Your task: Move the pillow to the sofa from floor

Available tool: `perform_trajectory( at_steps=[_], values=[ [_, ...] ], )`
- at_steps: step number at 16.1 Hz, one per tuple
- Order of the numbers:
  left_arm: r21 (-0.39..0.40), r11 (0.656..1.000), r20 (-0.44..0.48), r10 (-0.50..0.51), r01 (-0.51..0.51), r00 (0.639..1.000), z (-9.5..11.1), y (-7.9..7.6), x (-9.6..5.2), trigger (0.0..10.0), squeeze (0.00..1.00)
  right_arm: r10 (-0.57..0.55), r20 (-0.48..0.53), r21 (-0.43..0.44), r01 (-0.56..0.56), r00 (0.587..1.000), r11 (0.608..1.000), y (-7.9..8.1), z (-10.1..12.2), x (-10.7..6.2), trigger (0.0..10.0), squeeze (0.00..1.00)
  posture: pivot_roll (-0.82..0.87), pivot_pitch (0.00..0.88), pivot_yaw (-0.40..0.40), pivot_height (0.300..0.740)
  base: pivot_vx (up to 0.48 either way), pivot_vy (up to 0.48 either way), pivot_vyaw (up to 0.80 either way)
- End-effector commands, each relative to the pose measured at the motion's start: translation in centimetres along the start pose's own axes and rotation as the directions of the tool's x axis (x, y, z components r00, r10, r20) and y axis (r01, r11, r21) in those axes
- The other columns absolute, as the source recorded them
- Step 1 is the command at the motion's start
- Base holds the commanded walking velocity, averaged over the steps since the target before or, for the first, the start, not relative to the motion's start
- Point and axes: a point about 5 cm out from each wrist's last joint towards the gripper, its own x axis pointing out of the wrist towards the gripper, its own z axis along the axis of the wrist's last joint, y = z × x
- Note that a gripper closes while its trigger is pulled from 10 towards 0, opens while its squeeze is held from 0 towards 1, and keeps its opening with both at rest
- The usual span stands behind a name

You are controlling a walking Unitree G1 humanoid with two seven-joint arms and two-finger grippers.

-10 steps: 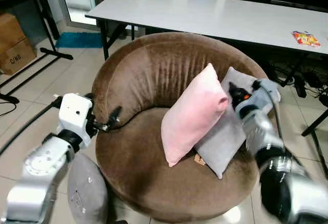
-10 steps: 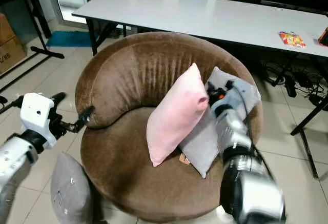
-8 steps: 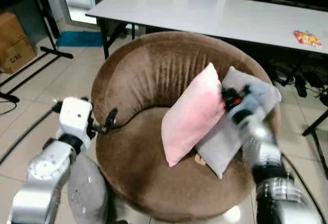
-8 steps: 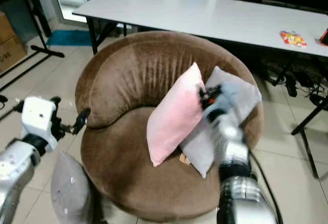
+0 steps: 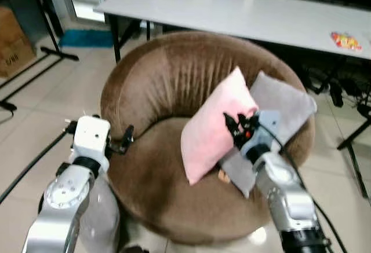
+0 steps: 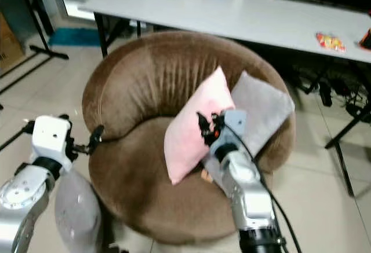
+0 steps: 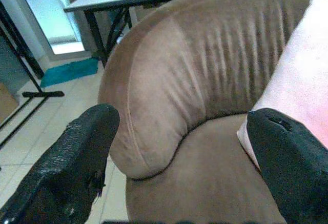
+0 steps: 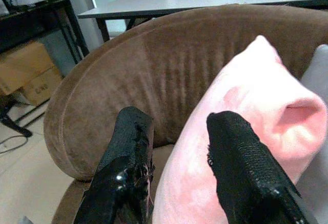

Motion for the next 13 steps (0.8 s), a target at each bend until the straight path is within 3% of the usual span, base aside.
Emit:
perform_trajectory(
  at_steps=[1,9,13],
  values=[
    [0.015,1.0,0.019,0.004,-0.004,1.0,0.35,-0.12,-0.02,10.0,0.0,-0.011,-0.005,-0.01,0.011,1.0,1.0,-0.04,0.31,-0.12,10.0,0.0,0.02,0.0,-0.075,0.74,-0.255,0.0,0.0],
    [0.005,0.999,0.034,0.034,-0.035,0.999,0.33,0.06,-0.04,10.0,0.0,-0.023,-0.057,-0.044,0.02,0.998,0.999,0.09,0.36,-0.37,10.0,0.0,0.03,0.0,-0.088,0.74,-0.031,0.0,0.0],
    [-0.018,0.999,0.042,0.049,-0.048,0.998,0.55,0.22,0.1,10.0,0.0,-0.04,-0.082,0.0,0.04,0.996,0.999,-0.18,0.35,-0.22,10.0,0.0,0.04,0.0,-0.099,0.74,0.0,0.0,0.0]
  ],
)
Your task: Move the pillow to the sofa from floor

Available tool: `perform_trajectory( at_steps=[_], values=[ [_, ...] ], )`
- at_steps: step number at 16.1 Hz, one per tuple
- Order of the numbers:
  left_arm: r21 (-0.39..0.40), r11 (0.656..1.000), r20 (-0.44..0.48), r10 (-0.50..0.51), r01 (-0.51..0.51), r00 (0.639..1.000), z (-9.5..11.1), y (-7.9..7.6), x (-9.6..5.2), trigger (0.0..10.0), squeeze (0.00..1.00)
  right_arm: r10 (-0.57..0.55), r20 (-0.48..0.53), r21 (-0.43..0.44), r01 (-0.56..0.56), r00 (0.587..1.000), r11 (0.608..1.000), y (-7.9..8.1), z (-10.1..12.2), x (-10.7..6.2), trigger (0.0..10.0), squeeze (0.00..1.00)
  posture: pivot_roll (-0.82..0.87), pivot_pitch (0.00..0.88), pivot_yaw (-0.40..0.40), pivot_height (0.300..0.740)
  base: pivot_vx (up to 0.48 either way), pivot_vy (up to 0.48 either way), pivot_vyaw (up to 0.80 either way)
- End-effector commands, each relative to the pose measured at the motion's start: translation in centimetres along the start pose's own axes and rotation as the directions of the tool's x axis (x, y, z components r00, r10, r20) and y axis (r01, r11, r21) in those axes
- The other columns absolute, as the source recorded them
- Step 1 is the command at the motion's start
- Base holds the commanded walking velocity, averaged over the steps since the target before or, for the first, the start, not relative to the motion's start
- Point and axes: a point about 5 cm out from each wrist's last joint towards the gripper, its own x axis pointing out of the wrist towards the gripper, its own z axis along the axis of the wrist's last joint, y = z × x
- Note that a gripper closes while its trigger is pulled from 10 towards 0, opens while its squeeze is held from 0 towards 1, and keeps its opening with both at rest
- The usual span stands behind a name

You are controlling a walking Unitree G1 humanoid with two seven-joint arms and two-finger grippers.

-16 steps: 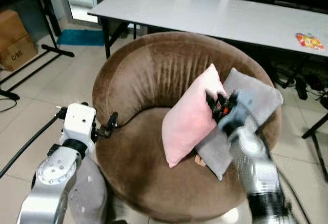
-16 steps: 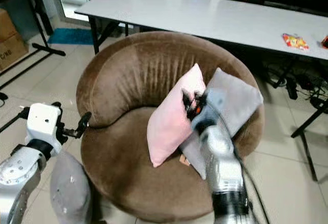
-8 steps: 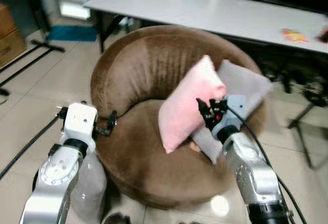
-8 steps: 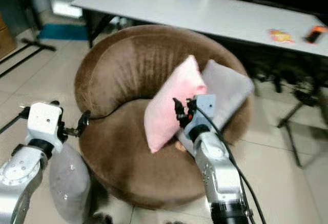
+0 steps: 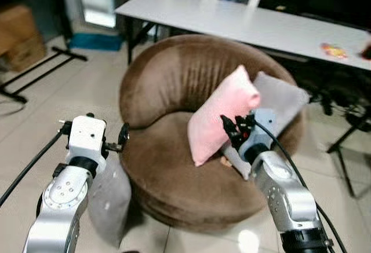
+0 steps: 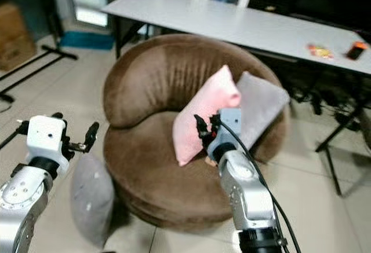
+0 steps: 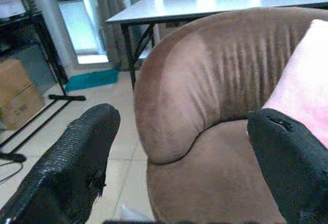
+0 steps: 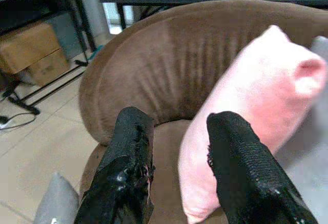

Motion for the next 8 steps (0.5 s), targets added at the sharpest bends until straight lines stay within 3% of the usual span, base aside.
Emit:
perform_trajectory(
  at_steps=[1,8],
  values=[
    [-0.006,1.0,0.015,-0.008,0.008,1.0,0.42,-0.31,0.25,10.0,0.0,-0.024,0.011,0.004,0.024,1.0,1.0,-0.61,0.64,-0.03,10.0,0.0,0.03,0.0,-0.097,0.74,0.0,0.0,0.0],
    [-0.008,1.0,0.009,-0.005,0.005,1.0,0.43,-0.14,0.68,10.0,0.0,-0.056,0.006,0.055,0.056,0.998,0.997,-0.77,0.71,0.04,10.0,0.0,0.02,0.0,-0.085,0.74,0.0,0.29,0.0]
  ],
)
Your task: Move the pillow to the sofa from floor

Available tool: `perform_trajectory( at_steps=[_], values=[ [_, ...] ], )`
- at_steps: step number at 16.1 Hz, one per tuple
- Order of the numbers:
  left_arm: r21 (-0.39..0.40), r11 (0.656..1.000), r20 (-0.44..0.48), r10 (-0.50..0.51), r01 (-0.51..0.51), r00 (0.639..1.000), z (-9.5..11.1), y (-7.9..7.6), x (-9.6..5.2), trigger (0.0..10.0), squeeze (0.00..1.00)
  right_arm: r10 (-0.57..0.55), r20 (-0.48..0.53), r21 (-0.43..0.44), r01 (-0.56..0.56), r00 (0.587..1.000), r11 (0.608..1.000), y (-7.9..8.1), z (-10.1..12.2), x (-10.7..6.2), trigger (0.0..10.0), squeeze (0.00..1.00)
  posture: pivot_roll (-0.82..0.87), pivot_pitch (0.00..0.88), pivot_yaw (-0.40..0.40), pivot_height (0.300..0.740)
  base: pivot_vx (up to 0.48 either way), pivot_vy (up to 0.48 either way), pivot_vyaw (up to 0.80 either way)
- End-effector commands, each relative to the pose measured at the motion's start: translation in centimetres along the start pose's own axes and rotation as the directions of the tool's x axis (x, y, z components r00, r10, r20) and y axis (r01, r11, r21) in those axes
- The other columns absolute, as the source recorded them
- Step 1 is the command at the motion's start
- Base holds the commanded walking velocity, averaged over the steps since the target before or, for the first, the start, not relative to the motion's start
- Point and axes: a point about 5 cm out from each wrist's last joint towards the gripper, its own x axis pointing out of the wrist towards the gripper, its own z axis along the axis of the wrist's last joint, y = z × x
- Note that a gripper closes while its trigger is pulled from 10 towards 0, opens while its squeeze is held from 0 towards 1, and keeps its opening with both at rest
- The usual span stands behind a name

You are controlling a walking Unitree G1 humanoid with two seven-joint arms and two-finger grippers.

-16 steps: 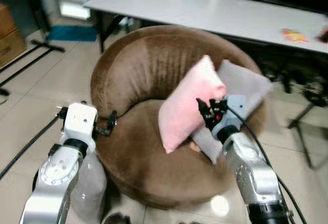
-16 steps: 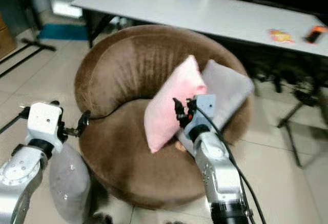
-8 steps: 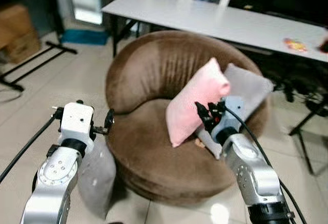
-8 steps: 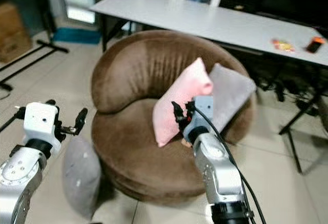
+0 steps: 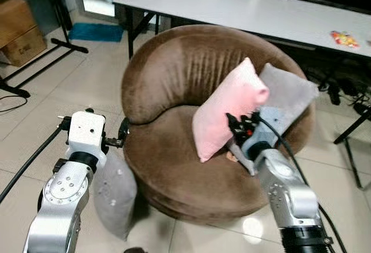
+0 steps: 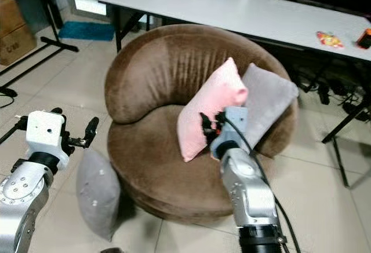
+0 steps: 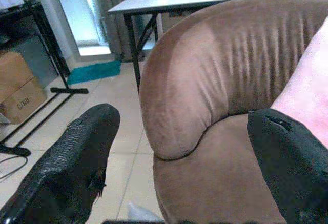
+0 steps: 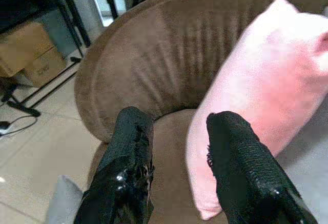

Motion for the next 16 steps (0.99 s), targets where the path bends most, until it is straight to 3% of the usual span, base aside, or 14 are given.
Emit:
perform_trajectory(
  at_steps=[1,10,16],
  values=[
    [-0.002,1.0,-0.004,-0.012,0.012,1.0,0.07,-0.25,0.2,10.0,0.0,-0.022,0.005,0.013,0.022,1.0,1.0,-0.6,0.43,-0.14,10.0,0.0,0.02,0.0,-0.085,0.74,0.0,0.285,0.0],
    [0.001,1.0,0.004,-0.011,0.011,1.0,0.28,-0.2,0.49,10.0,0.0,-0.024,0.007,-0.011,0.024,1.0,1.0,-0.55,0.53,0.14,10.0,0.0,0.03,0.0,-0.088,0.74,0.0,0.293,0.0],
    [-0.02,0.999,0.033,-0.031,0.032,0.999,0.73,-0.4,0.61,10.0,0.0,0.005,0.01,-0.029,-0.004,1.0,1.0,-0.24,0.7,0.24,10.0,0.0,0.02,0.0,-0.088,0.74,0.0,0.0,0.0]
  ],
)
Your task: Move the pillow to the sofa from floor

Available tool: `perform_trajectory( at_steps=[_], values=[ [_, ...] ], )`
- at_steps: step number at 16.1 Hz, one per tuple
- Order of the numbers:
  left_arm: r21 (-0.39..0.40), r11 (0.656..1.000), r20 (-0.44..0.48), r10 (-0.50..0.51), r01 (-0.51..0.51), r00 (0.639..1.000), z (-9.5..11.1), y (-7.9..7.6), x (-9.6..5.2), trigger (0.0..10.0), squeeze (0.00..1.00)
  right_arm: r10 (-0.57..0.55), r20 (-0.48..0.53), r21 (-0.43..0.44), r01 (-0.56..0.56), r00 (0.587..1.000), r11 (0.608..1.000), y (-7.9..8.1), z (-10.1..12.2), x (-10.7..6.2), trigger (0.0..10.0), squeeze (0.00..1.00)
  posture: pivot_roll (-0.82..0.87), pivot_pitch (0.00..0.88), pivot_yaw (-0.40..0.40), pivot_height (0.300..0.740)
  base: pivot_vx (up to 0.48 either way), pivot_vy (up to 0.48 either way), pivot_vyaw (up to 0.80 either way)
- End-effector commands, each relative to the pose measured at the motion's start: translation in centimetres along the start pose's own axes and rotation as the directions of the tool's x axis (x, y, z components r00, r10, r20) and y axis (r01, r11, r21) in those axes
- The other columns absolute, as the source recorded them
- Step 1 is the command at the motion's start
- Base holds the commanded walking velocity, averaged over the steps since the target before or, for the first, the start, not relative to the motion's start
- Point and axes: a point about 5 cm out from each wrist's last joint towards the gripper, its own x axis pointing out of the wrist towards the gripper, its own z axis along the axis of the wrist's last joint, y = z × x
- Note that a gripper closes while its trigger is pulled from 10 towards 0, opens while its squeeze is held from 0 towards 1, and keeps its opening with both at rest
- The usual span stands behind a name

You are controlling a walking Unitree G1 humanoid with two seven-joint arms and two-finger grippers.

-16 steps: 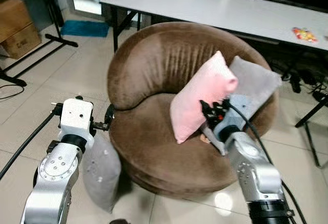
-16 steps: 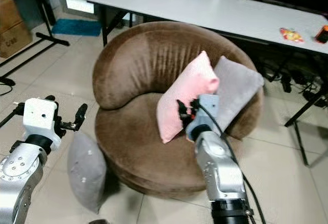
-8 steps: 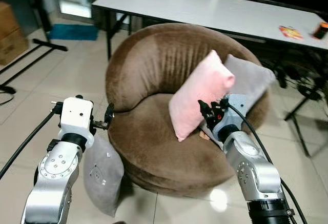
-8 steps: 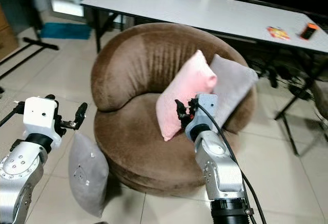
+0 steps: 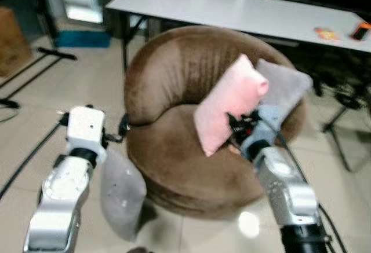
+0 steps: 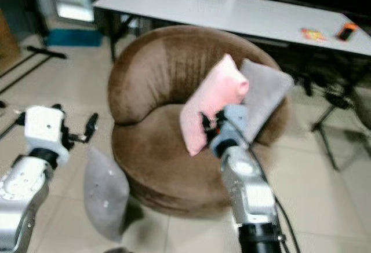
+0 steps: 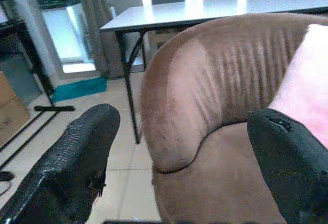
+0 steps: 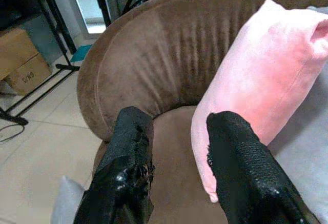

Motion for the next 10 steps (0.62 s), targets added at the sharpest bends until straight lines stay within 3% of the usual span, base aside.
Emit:
perform_trajectory(
  at_steps=[1,4,8,10],
  values=[
    [-0.018,0.999,0.001,-0.042,0.042,0.999,-0.03,-0.65,0.04,10.0,0.0,-0.005,0.036,-0.035,0.006,0.999,0.999,-0.33,0.89,-0.04,10.0,0.0,0.02,0.0,-0.088,0.74,0.0,0.0,0.0],
    [-0.022,0.998,-0.002,-0.051,0.051,0.999,-0.1,-0.66,-0.03,10.0,0.0,-0.008,0.039,-0.04,0.009,0.999,0.999,-0.36,0.96,-0.03,10.0,0.0,0.02,0.0,-0.088,0.74,0.195,0.0,0.75],
    [-0.023,0.998,-0.01,-0.059,0.059,0.998,-0.25,-0.72,-0.19,10.0,0.0,0.045,0.034,-0.067,-0.043,0.998,0.997,0.15,0.93,-0.05,10.0,0.0,0.03,0.0,-0.095,0.74,0.295,0.0,0.12],
    [-0.025,0.998,-0.011,-0.06,0.06,0.998,-0.3,-0.75,-0.26,10.0,0.0,0.066,0.026,-0.085,-0.064,0.997,0.994,0.39,0.84,-0.07,10.0,0.0,0.03,0.0,-0.095,0.74,0.304,0.0,0.8]
  ],
)
